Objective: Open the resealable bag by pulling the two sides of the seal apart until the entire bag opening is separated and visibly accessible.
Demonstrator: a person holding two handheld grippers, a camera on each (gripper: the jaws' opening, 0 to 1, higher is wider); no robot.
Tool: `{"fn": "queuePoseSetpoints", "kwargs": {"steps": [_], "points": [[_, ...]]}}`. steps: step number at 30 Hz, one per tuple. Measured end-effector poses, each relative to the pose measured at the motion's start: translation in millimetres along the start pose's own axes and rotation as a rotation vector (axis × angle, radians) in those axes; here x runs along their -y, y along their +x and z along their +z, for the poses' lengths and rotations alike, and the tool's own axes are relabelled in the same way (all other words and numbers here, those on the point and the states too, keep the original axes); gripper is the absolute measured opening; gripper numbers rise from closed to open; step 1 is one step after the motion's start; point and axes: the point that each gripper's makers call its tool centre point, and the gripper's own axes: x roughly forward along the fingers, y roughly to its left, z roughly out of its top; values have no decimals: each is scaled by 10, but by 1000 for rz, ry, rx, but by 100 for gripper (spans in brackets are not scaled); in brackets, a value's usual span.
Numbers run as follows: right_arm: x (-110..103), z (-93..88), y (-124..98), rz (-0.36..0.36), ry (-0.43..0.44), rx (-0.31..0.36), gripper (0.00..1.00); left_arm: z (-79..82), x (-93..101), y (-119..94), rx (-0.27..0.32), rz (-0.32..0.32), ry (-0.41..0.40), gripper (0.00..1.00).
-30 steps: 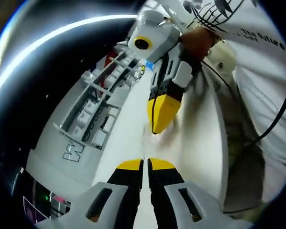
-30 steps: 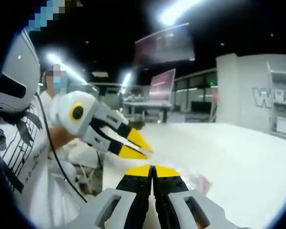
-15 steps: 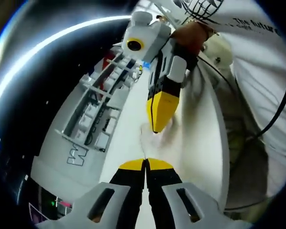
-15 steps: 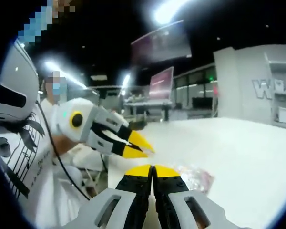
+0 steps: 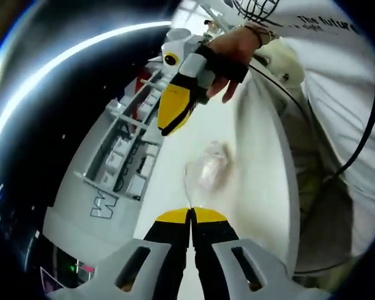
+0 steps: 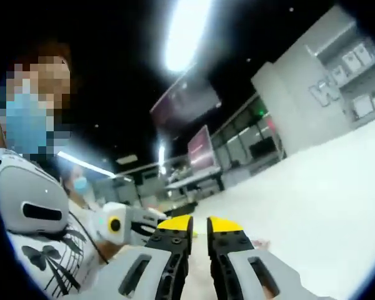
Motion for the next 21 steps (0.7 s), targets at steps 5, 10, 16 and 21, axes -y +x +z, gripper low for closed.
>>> {"fn": "queuePoseSetpoints", "kwargs": {"steps": [5,10,16,21], "points": [[-27,68,170,-2,-26,-62,0,59,-29,14,13,0,26,1],[-97,-80,352,58,-37,-294,2,103,-19,31,22,-12,39,1],[-108,-272,454,133,-4,-540,6,143,-10,42,27,-20,67,1],[-111,-401,459,192,33,-705,6,172,16,30,36,-31,77,1]]}}
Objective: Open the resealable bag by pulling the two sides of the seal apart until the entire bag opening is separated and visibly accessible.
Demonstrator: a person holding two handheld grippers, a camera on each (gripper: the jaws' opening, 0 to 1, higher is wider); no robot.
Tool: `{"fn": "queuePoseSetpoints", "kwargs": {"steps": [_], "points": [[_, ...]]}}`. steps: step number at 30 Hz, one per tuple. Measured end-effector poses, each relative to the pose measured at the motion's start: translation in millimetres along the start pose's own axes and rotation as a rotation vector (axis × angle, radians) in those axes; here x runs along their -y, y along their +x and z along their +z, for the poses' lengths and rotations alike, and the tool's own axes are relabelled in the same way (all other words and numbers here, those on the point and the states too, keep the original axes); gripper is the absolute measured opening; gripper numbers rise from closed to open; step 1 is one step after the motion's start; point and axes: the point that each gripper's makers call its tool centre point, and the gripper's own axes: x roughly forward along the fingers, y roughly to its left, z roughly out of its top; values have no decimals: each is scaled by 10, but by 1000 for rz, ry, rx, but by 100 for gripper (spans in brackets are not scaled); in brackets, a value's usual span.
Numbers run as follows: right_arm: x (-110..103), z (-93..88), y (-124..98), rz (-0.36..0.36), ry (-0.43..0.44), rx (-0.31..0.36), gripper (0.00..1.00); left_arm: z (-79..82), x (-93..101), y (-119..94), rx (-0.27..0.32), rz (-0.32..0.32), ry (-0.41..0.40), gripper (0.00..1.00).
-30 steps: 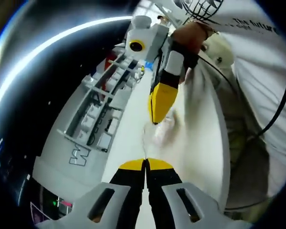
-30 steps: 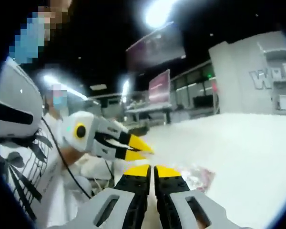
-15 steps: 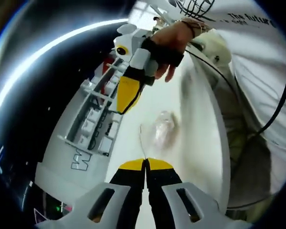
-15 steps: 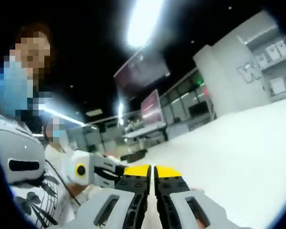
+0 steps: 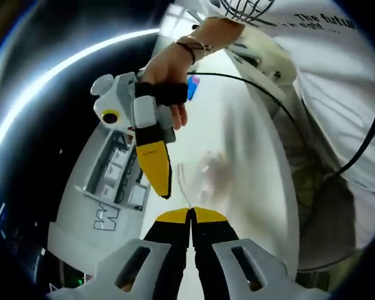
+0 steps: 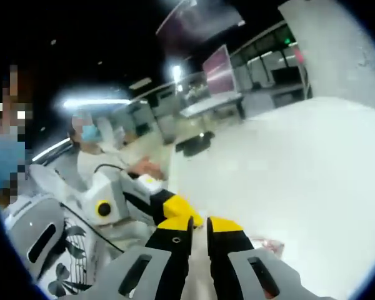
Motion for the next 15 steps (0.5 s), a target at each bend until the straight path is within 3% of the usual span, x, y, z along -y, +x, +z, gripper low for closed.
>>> {"fn": "queuePoseSetpoints", "kwargs": {"steps": [5,15], "points": [[-1,-119,68,42,-5,-153,6,18,22,-9,6,-9,6,1],[53,-222,113,45,-16,-280,5,19,27,-14,5,-21,19,1]]}}
